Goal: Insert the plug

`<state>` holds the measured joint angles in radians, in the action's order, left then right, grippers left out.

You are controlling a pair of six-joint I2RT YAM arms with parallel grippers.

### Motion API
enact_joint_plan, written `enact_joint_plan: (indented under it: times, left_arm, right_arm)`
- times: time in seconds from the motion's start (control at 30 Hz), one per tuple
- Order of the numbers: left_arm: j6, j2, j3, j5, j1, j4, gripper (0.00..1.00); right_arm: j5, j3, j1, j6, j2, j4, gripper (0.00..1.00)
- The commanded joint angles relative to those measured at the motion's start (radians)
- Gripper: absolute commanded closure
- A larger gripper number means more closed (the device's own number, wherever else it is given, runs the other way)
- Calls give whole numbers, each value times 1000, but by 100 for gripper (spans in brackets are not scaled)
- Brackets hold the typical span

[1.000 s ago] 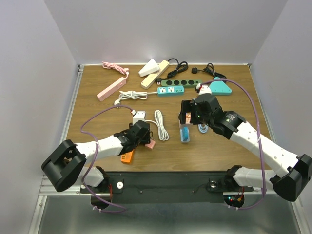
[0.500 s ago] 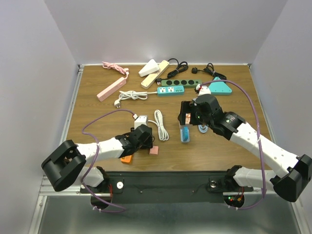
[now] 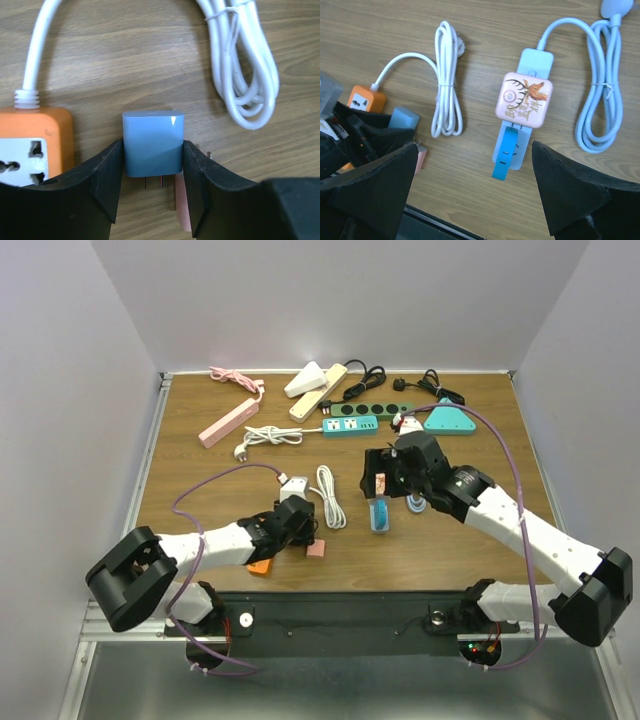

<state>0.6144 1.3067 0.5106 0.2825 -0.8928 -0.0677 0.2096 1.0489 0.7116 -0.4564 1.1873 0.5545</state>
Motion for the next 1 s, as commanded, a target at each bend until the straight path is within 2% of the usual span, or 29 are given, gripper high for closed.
enact_joint_plan:
  times: [0.0, 0.23, 0.43, 0.67, 0.97]
  left_arm:
    - [-149, -69, 29, -57, -12, -119, 100]
    - [-309, -297, 5, -232, -15, -276, 100]
    - [-324, -340, -32, -406, -20, -389, 100]
    - [-346, -362, -38, -439, -28, -415, 100]
    - [-355, -382, -41, -398, -34, -414, 100]
  right_arm:
    - [-79, 74, -17, 44, 12, -54, 0]
    - [-292, 128, -57, 70, 55, -59, 0]
    - [-486, 137, -57, 82, 90, -114, 2]
    - [-697, 126, -58, 62, 150, -162, 7]
    - [-806, 82, -57, 58, 210, -165, 16]
